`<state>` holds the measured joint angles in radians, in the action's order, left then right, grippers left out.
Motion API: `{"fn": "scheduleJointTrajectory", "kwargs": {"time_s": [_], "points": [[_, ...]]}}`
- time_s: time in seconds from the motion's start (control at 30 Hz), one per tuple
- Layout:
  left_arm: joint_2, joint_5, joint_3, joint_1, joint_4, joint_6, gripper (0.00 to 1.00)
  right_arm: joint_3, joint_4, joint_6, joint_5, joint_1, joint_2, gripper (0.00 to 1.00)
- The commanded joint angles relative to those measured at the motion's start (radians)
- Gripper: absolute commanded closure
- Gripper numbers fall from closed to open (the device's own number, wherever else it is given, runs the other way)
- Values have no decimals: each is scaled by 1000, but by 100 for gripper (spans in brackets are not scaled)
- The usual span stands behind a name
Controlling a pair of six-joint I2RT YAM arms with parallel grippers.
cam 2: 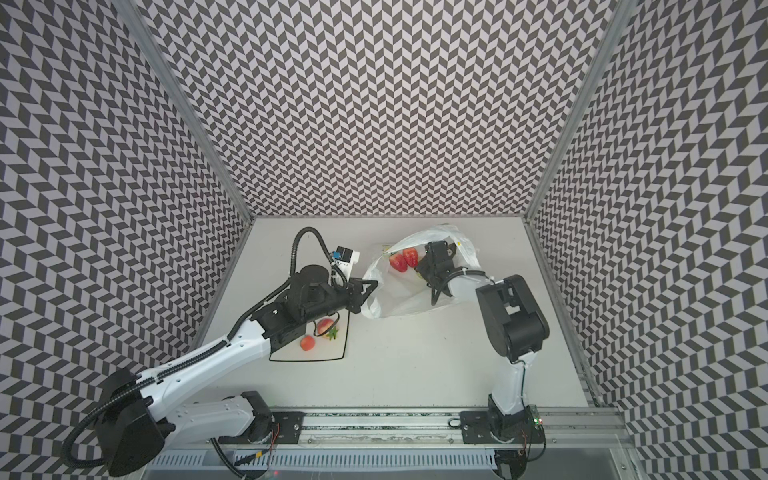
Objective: Take the fake fruits out of the plastic bag
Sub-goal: 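Grasp the green pear with the right gripper and lift it, then carry the green pear to the black square while the left gripper releases the bag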
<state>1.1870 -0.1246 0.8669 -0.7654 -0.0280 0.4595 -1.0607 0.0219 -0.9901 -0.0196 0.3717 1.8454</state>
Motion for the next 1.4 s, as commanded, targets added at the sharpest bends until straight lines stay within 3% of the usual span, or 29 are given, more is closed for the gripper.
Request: {"fn": "scheduleJointTrajectory", "kwargs": {"time_s": [0.0, 0.3, 0.63, 0.73, 0.97, 1.07, 1.23, 1.37], "points": [[21, 32, 40, 3, 19, -26, 100, 53, 81, 72, 92, 14, -106, 50], [71, 82, 85, 16, 29, -56, 100, 240, 21, 197, 277, 37, -357, 49], [112, 97, 106, 24, 17, -88, 99, 331, -136, 307, 322, 101, -641, 48], [95, 102, 100, 24, 12, -88, 85, 321, -233, 330, 303, 109, -727, 48], [3, 107, 74, 24, 11, -70, 38, 224, -490, 415, 287, 110, -875, 48], [-43, 90, 86, 24, -7, -69, 23, 169, -556, 478, 313, 110, -917, 48], [-111, 70, 165, 63, -78, -32, 9, 70, -589, 555, 393, 135, -924, 47], [-124, 92, 275, 192, -179, 15, 9, -2, -525, 591, 302, 303, -871, 47]]}}
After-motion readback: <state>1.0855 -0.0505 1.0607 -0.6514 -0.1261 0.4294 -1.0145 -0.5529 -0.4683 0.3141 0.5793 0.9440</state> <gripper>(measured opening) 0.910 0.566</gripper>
